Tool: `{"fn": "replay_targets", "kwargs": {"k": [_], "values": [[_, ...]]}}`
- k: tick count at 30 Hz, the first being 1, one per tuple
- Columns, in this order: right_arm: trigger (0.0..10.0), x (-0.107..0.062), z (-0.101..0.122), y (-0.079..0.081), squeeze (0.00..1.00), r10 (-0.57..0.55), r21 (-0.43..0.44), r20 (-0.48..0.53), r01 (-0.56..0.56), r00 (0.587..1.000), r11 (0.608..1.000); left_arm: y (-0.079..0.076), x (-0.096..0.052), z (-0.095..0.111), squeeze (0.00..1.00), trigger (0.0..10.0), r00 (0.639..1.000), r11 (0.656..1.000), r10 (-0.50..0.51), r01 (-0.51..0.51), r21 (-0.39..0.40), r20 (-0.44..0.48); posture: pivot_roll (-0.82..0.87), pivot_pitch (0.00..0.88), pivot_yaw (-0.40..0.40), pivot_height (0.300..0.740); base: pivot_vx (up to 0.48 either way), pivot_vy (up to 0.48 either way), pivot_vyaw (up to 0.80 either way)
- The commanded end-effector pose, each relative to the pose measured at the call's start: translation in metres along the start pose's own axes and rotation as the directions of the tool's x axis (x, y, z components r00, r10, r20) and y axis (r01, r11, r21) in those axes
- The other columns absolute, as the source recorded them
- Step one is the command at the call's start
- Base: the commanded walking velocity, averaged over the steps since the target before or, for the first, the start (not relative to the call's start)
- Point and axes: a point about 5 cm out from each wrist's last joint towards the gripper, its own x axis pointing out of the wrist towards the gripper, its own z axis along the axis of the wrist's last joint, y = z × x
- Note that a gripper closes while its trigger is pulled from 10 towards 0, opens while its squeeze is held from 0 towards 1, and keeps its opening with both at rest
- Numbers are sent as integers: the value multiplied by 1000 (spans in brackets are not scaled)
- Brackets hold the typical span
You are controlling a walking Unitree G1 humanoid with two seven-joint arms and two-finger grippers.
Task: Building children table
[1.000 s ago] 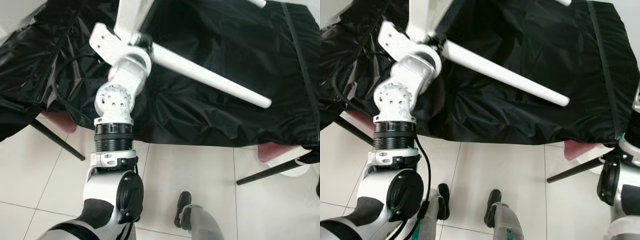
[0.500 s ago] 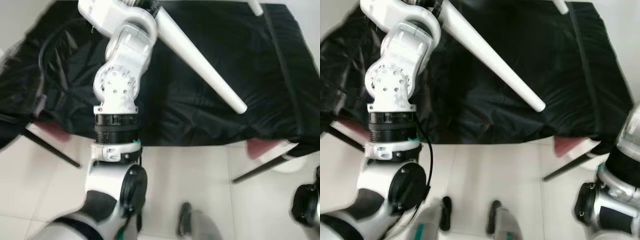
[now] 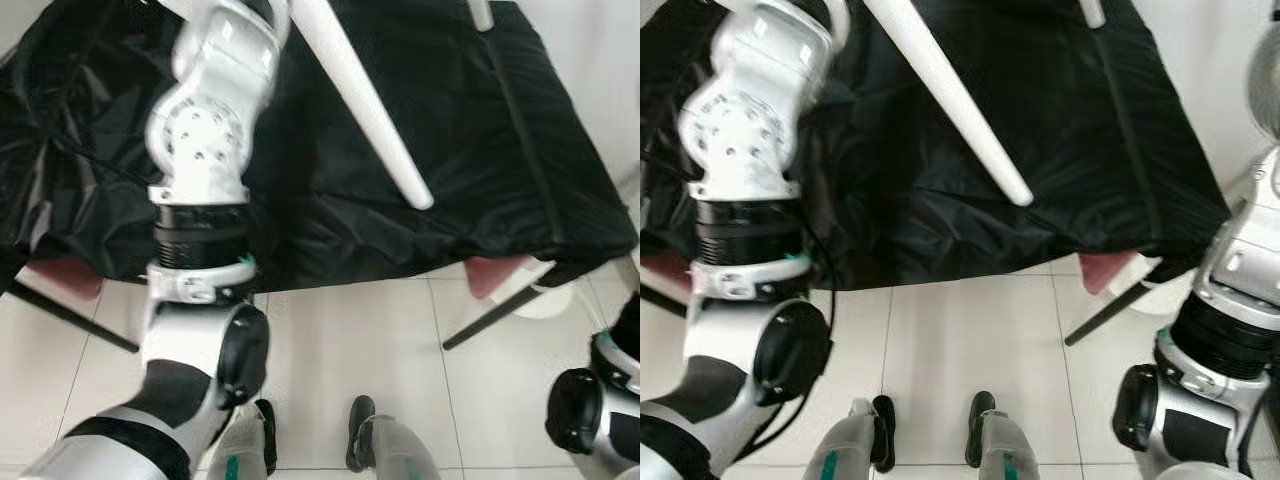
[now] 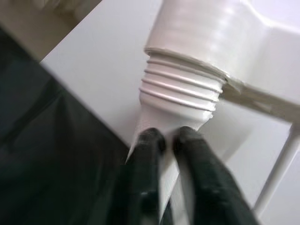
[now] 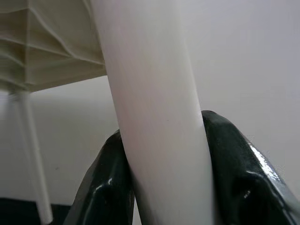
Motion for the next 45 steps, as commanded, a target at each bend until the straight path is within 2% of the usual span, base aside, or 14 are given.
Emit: {"fn": "replay_targets", "kwargs": {"k": [1,5,7,13,18,23,24,26,27,33,34,41,44,45], "values": [[10000,-6,10,38,0,200,157,58,-207,978,966,-39,-11,3,0,0,919,919,-393,393,18,8,67,271,29,740,0,0,0],[10000,-11,7,47,0,236,201,39,-239,971,950,-41,-15,6,0,0,916,915,-402,401,40,14,77,276,20,740,0,0,0],[10000,-22,2,66,0,335,292,26,-328,942,898,-41,-8,-4,0,0,918,916,-396,395,67,0,94,281,-1,740,0,0,0],[10000,-31,-4,89,0,459,392,55,-442,887,807,-42,-7,-10,0,0,916,909,-402,400,117,-7,117,287,-40,740,0,0,0],[10000,-25,-6,114,0,551,485,120,-533,826,693,-37,-15,-17,0,0,923,908,-385,379,180,0,140,292,-93,740,0,0,0],[10000,-19,-6,131,0,594,501,148,-578,790,644,-34,-17,-23,0,0,928,909,-373,363,205,8,150,292,-118,740,0,0,0],[10000,-18,-7,134,0,603,502,152,-586,783,636,-31,-16,-27,0,4039,932,910,-362,353,218,-1,155,290,-119,740,0,0,0],[10000,-18,-7,135,0,608,503,156,-592,778,629,-29,-15,-29,0,4039,935,910,-354,346,227,-5,159,287,-120,740,0,0,0],[10000,-18,-7,136,0,612,506,162,-597,774,622,-24,-13,-31,0,10000,943,909,-332,321,264,-5,159,287,-120,740,0,0,0],[10000,-20,-10,140,0,627,517,170,-610,760,600,-2,-8,-46,0,10000,965,903,-260,257,344,-37,166,282,-127,740,0,0,0],[10000,-21,-12,142,0,636,527,168,-614,753,588,8,-7,-61,0,10000,970,895,-227,241,375,-81,159,279,-122,740,0,0,0],[10000,-29,-19,145,0,653,547,155,-615,741,568,24,-9,-88,0,10000,970,876,-183,234,422,-157,141,273,-114,740,0,0,0],[10000,-41,-28,151,0,695,574,146,-632,704,520,25,-24,-80,0,10000,968,861,-186,243,447,-167,141,273,-114,740,0,0,0],[10000,-48,-30,155,0,723,597,159,-649,672,472,25,-31,-78,0,10000,967,856,-188,247,454,-171,137,268,-107,740,0,0,0]]}}
